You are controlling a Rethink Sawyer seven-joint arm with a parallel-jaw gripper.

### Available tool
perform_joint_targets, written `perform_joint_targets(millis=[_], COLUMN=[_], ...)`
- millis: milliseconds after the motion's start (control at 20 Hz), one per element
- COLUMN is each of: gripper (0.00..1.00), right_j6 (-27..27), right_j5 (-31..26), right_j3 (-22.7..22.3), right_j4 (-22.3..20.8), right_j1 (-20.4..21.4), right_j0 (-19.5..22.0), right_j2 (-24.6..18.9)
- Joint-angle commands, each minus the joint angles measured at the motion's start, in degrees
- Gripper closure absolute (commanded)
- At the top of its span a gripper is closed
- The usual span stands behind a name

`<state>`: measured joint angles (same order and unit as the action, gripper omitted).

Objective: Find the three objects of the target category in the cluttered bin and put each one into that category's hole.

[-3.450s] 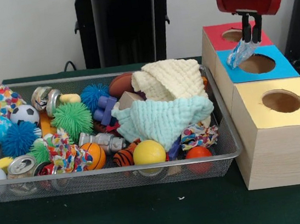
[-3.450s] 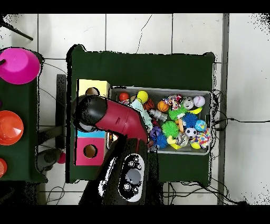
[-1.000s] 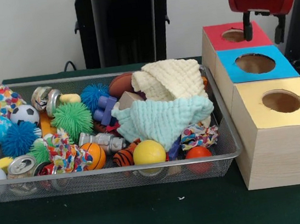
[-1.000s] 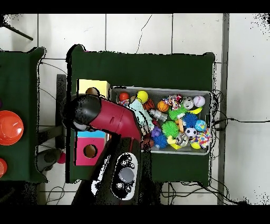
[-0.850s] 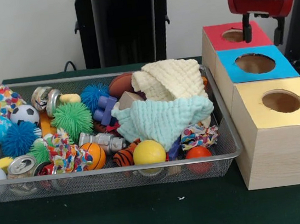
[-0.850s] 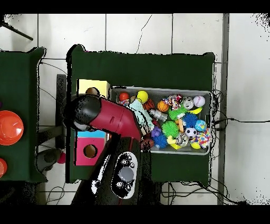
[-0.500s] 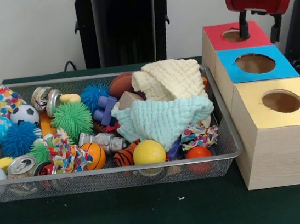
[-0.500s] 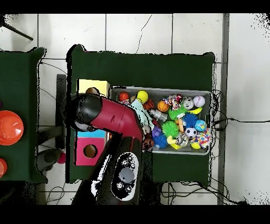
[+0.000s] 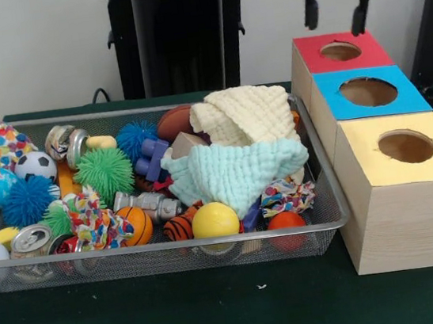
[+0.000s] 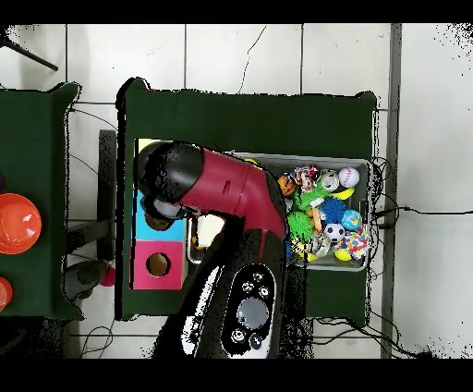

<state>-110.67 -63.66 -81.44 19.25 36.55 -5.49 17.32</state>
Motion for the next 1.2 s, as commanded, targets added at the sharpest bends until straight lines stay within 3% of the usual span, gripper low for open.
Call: perform_joint_targets(millis=[50,200,450,550,700,800,850,950,1050,1100,1200], gripper=[0.0,0.0,0.0,0.0,0.0,0.0,1.0,1.0,1.0,1.0,1.0], right_j6=[-4.66,-4.41,-4.88,-9.24,-22.6,-19.85,-18.47,-21.52,-11.58,-9.16,-15.33], right_j5=[2.11,6.61,9.96,9.41,4.44,9.07,11.39,22.32,32.41,35.93,46.29], right_j3=[4.5,3.81,6.77,7.33,10.32,11.93,12.74,12.27,12.82,13.71,10.79], right_j4=[-6.05,-6.88,-10.17,-9.55,-7.4,-10.45,-11.98,-12.62,-18.48,-20.43,-15.71], right_j1=[0.08,-0.1,-1.42,-2.36,-7.44,-9.72,-10.86,-12.92,-13.38,-13.97,-14.41], right_j0=[4.46,5.57,5.83,5.61,3.62,2.58,2.07,0.98,1.97,2.33,4.74], right_j2=[1.32,0.33,0.76,1.84,6.33,8.06,8.92,11.14,9.6,9.47,6.58])
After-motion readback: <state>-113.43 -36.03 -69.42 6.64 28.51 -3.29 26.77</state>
